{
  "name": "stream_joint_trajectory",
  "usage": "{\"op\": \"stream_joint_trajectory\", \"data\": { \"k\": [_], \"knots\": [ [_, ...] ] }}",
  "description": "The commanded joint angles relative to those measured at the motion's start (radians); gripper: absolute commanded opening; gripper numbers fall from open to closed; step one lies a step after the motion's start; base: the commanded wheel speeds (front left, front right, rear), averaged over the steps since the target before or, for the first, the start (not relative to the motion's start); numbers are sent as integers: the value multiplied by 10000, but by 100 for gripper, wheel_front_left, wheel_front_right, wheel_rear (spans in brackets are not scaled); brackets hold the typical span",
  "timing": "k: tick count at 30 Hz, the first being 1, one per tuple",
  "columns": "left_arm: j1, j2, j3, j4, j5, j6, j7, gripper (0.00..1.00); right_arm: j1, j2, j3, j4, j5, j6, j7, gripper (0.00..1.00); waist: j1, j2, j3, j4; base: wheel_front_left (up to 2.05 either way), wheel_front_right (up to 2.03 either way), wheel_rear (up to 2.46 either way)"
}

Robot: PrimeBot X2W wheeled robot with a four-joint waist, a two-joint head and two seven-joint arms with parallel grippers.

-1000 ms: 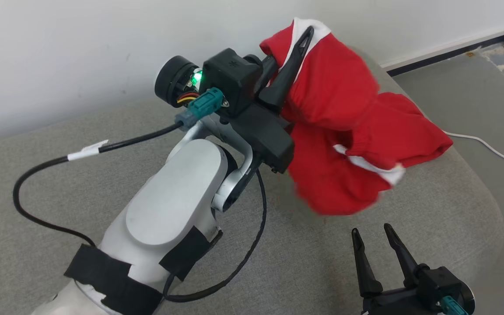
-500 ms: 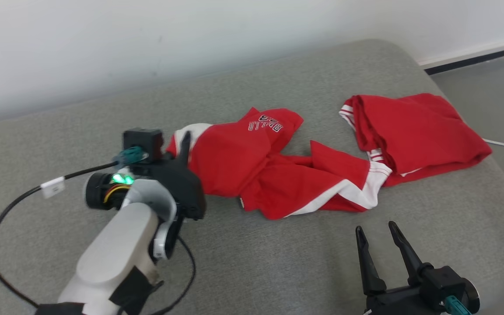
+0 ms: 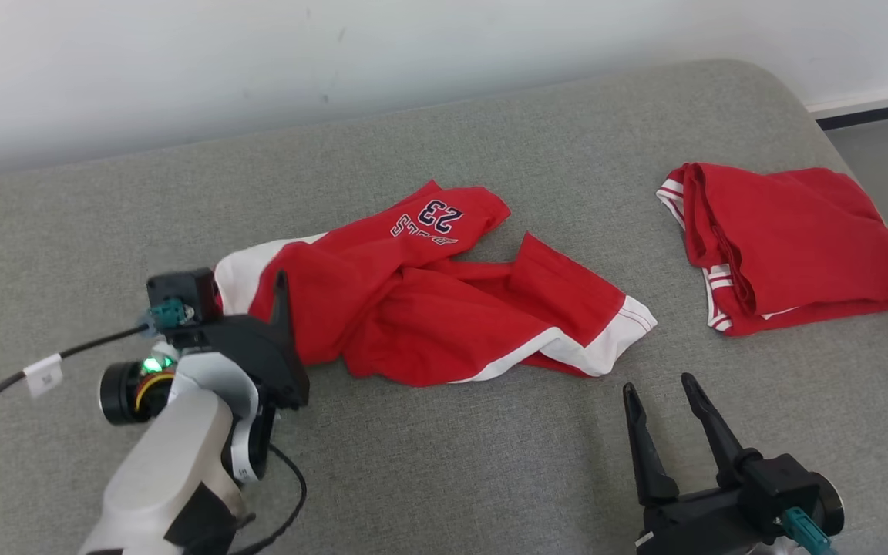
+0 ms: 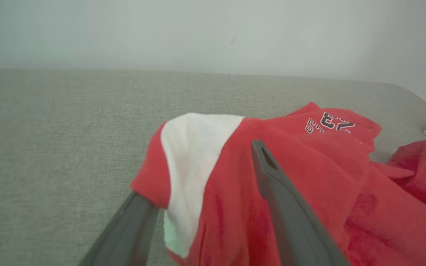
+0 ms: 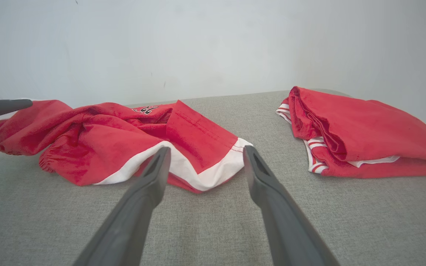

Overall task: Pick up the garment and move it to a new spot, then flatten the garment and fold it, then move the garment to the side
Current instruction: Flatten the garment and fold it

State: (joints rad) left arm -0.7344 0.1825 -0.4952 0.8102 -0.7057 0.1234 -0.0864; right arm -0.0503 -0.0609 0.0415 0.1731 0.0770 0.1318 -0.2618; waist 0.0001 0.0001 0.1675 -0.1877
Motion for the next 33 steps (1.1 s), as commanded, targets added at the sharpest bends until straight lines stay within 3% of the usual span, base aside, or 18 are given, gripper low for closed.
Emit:
{"op": "stream_joint_trajectory", "data": {
  "k": [1,11,18,23,33],
  "knots": [
    [280,7,-29,45,-91,-69,75,100,129,-12,-51,-31,-39,-27,-41,100,-1,-1,-64,47,0,0,0],
    [2020,446,104,-913,-496,-216,-150,100,316,53,-159,-40,18,-27,-41,100,-1,-1,-321,307,0,0,0],
    [2978,558,-539,-2516,74,-266,-514,100,352,76,-217,-56,18,-27,-41,100,-1,-1,-412,459,0,0,0],
    [3235,449,-1303,-3421,388,-392,40,100,170,92,-63,-54,49,-27,-41,100,-1,-1,-319,313,0,0,0],
    [2212,620,-1901,-2279,1204,-222,357,100,11,112,-35,-107,153,-27,-41,100,-1,-1,50,-593,0,0,0]
  ]
}}
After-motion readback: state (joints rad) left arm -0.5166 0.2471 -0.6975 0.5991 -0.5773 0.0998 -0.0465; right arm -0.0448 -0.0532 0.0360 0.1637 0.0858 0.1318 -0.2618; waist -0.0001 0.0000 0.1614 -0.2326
